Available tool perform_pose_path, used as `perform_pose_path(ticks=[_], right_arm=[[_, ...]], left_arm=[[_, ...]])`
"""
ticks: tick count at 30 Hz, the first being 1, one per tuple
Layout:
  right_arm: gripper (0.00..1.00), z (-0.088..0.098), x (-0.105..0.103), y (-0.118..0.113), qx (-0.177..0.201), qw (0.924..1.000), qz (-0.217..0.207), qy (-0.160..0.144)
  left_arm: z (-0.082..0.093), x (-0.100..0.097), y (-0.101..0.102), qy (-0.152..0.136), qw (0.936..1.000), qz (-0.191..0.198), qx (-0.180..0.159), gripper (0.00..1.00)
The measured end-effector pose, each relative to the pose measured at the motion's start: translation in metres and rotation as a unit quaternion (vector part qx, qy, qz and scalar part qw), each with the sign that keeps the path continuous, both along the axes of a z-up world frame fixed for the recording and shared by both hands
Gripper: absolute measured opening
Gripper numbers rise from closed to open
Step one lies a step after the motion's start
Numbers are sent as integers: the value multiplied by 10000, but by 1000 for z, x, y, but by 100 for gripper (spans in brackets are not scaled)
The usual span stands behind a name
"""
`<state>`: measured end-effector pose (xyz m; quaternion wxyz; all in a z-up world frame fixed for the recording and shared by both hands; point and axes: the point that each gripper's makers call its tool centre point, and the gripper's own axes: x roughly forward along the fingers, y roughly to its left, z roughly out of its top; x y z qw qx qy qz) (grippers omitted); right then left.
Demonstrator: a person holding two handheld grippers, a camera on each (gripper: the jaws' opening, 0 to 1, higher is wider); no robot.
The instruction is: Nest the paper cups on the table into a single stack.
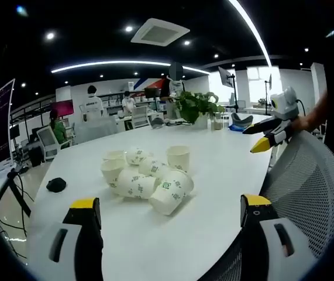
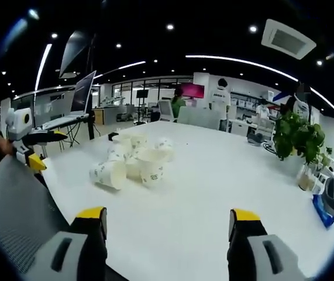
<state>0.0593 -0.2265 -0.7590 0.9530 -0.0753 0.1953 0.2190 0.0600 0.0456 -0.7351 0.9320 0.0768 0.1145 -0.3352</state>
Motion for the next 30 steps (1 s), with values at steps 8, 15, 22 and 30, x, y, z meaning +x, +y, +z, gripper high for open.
perform_pose_path(ticks=[8,15,22,30], right_arm=[[87,0,-1,1,-10,10000,10,18],[87,0,-1,1,12,10000,21,19],[86,-2,-1,0,20,10000,-7,38],[85,0,-1,-1,12,10000,-15,3]], left_arm=[[0,-2,-2,54,10000,-47,-38,99],[2,-1,-1,31,9999,10,-99,99],[1,0,2,30,9999,73,-76,99],[-1,-4,-4,41,9999,-100,40,99]])
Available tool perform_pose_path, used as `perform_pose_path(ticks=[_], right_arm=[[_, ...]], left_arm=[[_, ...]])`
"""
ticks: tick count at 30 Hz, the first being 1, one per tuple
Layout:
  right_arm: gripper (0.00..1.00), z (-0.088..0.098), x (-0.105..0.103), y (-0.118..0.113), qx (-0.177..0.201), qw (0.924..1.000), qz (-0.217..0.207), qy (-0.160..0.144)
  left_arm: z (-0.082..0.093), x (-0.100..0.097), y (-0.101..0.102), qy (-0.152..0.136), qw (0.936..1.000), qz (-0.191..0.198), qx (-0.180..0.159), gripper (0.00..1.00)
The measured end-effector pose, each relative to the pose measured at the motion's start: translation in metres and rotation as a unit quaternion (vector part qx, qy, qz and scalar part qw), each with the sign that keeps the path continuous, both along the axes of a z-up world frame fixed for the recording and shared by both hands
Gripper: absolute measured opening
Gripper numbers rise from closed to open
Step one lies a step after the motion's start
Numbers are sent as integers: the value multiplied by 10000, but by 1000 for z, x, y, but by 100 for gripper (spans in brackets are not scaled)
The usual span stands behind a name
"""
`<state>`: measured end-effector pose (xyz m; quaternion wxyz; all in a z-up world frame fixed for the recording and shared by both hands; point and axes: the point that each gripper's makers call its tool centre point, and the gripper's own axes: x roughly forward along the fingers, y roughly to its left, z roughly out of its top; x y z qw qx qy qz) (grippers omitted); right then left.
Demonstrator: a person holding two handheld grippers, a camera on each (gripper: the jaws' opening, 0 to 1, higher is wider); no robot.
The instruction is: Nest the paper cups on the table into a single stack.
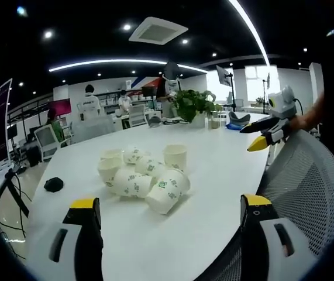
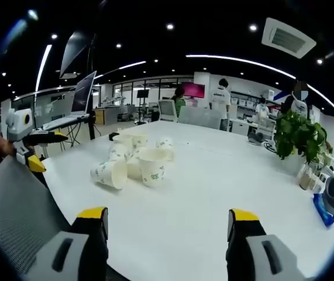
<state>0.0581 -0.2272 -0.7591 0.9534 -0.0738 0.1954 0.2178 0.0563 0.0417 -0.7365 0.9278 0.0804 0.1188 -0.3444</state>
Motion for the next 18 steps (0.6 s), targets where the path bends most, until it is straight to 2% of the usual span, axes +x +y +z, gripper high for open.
perform_pose_path(ticks=[6,14,18], right_arm=[[85,3,-1,5,62,9999,123,-33],[85,5,-2,5,52,9999,88,0],[77,7,-4,8,30,9998,166,74]], left_arm=[[3,0,0,-21,10000,9,-93,99],[4,0,1,-13,9998,11,-173,99],[4,0,0,-21,9998,-1,-191,99]])
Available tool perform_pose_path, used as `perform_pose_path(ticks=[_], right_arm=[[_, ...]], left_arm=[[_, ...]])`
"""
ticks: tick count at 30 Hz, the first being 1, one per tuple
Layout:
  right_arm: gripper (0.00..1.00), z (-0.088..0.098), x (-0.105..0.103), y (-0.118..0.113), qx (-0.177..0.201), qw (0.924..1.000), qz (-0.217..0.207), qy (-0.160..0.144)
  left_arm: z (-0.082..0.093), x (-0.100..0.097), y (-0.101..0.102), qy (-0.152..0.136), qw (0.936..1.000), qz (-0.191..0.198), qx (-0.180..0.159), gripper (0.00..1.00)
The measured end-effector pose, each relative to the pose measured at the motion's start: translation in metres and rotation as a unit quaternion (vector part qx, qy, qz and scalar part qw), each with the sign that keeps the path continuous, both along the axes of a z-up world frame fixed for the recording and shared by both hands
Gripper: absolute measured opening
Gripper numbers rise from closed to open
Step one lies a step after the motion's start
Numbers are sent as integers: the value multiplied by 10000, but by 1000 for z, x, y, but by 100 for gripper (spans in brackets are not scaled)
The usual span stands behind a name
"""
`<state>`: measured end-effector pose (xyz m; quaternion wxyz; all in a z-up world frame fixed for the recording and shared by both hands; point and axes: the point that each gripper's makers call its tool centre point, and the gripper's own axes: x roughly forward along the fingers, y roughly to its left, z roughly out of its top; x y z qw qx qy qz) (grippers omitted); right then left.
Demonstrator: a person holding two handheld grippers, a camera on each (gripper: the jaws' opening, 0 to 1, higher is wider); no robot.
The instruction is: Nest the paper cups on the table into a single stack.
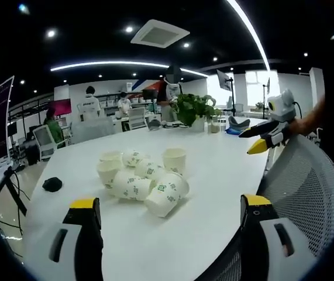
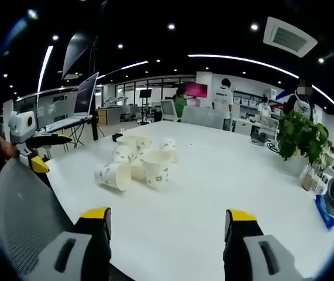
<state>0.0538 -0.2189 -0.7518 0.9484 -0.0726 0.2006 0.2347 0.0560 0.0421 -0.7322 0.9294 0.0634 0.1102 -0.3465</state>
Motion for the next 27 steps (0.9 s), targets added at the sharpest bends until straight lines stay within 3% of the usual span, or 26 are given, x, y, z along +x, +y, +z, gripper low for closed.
perform_pose_path(ticks=[17,27], right_arm=[[75,31,24,42,261,9974,667,-96],[72,33,40,62,433,9949,911,-87]], left_arm=[[2,0,1,-37,10000,37,10,99],[1,0,1,-10,10000,37,-18,98]])
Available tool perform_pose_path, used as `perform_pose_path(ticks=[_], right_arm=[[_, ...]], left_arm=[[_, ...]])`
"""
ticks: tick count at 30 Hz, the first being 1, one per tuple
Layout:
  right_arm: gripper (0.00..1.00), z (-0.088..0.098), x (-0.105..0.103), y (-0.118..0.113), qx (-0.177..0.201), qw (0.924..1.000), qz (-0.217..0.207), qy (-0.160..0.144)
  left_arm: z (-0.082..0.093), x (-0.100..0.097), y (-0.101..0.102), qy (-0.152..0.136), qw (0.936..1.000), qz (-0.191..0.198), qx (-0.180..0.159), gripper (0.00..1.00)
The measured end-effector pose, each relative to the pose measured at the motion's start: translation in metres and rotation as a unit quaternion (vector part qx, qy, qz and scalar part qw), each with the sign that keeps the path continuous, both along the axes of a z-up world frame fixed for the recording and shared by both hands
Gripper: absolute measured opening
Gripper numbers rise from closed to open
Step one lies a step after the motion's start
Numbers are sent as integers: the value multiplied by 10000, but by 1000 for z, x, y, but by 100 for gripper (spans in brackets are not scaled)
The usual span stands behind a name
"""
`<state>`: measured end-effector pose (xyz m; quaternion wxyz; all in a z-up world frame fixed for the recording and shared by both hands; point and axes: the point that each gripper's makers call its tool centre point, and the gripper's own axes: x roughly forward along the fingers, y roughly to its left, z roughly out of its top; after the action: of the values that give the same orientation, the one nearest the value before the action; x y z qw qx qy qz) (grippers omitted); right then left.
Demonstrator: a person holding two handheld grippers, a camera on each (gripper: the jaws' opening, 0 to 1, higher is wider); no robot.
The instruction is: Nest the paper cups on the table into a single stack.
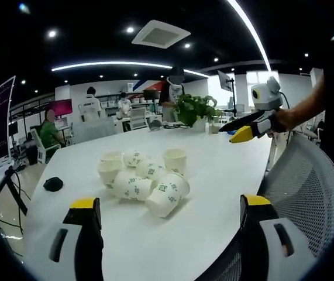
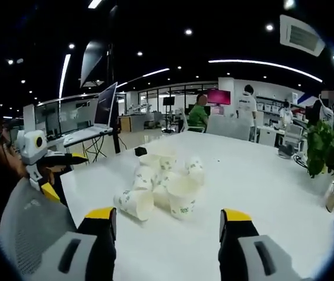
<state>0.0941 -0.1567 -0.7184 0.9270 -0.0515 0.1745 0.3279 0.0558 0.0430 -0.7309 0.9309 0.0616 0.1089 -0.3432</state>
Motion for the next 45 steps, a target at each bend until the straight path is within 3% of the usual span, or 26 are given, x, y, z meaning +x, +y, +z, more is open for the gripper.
perform_pose_path(ticks=[8,16,23,45], right_arm=[[70,-9,7,14,47,9998,176,103],[65,-17,17,38,441,9979,390,261],[59,-26,20,53,448,9965,688,146],[42,-41,35,86,596,9911,1165,247]], left_arm=[[0,0,1,3,10000,13,-24,98],[-2,-1,-2,54,10000,-71,-26,98],[-2,-2,-3,65,9999,-87,-30,98],[-4,-2,-4,170,9998,-115,-64,95]])
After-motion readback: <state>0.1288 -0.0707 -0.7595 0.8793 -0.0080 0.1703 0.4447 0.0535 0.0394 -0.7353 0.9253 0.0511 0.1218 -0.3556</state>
